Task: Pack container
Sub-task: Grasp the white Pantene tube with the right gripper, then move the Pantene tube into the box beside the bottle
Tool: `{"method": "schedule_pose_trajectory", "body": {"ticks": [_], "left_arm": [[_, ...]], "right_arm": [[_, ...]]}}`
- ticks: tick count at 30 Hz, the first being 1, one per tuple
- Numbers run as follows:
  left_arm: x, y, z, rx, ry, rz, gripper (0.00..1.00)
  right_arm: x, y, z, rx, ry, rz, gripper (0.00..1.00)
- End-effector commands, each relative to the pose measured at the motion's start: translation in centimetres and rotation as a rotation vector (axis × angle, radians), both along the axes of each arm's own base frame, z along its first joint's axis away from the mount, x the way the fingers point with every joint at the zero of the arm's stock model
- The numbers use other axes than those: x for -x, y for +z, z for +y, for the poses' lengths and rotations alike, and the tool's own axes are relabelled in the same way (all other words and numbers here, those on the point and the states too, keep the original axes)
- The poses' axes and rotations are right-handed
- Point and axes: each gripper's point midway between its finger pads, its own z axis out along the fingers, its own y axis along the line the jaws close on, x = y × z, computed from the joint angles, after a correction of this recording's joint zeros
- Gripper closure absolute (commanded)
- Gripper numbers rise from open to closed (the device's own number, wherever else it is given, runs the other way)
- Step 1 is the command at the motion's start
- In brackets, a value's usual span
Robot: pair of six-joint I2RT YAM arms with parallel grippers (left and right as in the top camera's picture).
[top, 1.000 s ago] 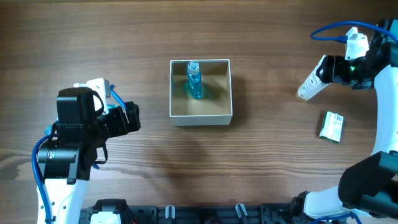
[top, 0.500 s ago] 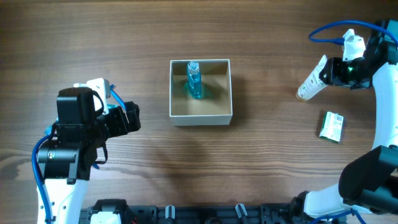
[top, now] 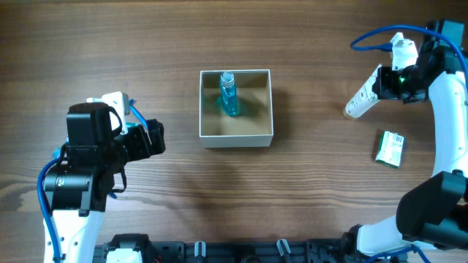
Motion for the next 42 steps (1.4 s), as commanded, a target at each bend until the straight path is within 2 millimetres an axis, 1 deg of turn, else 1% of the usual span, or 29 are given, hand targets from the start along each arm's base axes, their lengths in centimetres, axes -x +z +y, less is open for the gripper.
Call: {"method": "schedule_pose_trajectory", "body": {"ticks": [1,2,4,8,12,14,18,21,24,27,30,33,36,37,39,41,42], "left_arm": [[-0.3,1.0,-0.7,0.029,-0.019,-0.023,0.00],[-0.2,1.0,-0.7,0.029,-0.019,-0.023,0.00],[-0.3,1.0,-0.7,0.029,-0.019,-0.023,0.00],[-0.2,1.0,-0.7,0.029,-0.019,-0.023,0.00],[-0.3,1.0,-0.7,0.030,-0.019,-0.023,0.00],[-0.3,1.0,-0.7,0.030,-0.019,-0.023,0.00],[-0.3,1.0,-0.7,0.029,-0.019,-0.023,0.00],[-0.3,1.0,-0.7,0.030,-0.019,-0.023,0.00],[-0.3,1.0,-0.7,0.030,-0.019,-0.023,0.00],[-0.3,1.0,-0.7,0.030,-0.019,-0.023,0.00],[-0.3,1.0,-0.7,0.029,-0.019,-0.023,0.00],[-0.3,1.0,-0.7,0.030,-0.019,-0.023,0.00],[-0.3,1.0,-0.7,0.030,-0.019,-0.023,0.00],[-0.3,1.0,-0.7,0.030,-0.019,-0.023,0.00],[-0.3,1.0,-0.7,0.030,-0.019,-0.023,0.00],[-0.3,1.0,-0.7,0.030,-0.019,-0.023,0.00],[-0.3,1.0,-0.7,0.030,-0.019,-0.023,0.00]], "right_arm": [[-0.1,-0.3,0.3,-0.010,0.011,0.008,0.89],[-0.1,-0.3,0.3,-0.010,0.011,0.008,0.89],[-0.1,-0.3,0.3,-0.010,0.010,0.007,0.96],[-0.2,-0.3,0.3,-0.012,0.005,0.007,0.96],[-0.3,-0.2,0.3,-0.032,-0.050,0.003,0.96],[-0.3,0.3,0.4,-0.049,-0.098,-0.003,0.96],[-0.1,2.1,0.6,-0.061,-0.156,-0.048,0.96],[0.2,4.3,0.7,-0.056,-0.174,-0.111,0.96],[0.9,6.7,0.9,-0.026,-0.175,-0.175,0.96],[1.7,8.6,1.8,-0.005,-0.159,-0.221,0.96],[2.6,10.5,3.4,0.015,-0.155,-0.256,0.96],[3.5,12.6,5.9,0.017,-0.147,-0.278,0.96],[4.2,15.8,9.7,-0.035,-0.128,-0.315,0.96],[4.4,16.5,10.6,-0.052,-0.131,-0.323,0.96],[5.0,18.5,13.2,-0.119,-0.130,-0.349,0.96],[5.3,20.1,15.9,-0.179,-0.107,-0.375,0.96],[5.4,20.5,16.9,-0.204,-0.101,-0.377,0.96]]}}
